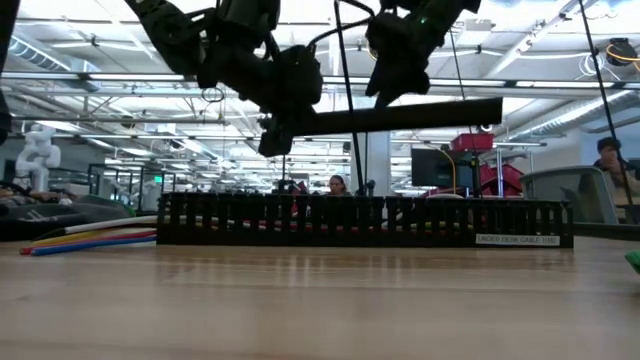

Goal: Ziptie cables
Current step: Close the cable duct with the cable duct cover

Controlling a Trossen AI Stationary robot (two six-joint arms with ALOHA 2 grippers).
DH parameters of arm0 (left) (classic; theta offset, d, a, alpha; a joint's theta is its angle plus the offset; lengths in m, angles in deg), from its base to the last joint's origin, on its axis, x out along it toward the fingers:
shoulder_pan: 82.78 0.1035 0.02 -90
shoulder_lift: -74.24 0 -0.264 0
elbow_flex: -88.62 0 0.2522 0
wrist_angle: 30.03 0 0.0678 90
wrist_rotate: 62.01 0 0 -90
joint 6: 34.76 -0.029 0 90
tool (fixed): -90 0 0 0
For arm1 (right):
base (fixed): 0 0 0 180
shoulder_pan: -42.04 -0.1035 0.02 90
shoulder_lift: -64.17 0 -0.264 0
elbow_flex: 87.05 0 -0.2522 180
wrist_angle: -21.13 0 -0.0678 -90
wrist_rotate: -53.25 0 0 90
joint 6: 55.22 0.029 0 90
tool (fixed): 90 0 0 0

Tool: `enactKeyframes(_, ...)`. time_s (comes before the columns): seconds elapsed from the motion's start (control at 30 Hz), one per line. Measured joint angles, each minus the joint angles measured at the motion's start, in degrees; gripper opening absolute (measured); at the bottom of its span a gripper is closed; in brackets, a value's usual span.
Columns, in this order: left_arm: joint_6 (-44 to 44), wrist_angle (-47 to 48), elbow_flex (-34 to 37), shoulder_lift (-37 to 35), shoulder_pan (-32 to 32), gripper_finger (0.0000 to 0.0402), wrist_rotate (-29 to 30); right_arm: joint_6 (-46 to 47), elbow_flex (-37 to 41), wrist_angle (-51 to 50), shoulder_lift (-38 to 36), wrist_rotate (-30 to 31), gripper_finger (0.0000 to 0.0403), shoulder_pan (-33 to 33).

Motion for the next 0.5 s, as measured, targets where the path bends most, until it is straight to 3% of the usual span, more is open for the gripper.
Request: enactKeyframes(0.5, 0.0, -5.9, 0.0, -0.2, -0.9, 0.0016, 0.9, 7.0, 0.0, 2.6, 2.0, -10.7, 0.0262, 4.3)
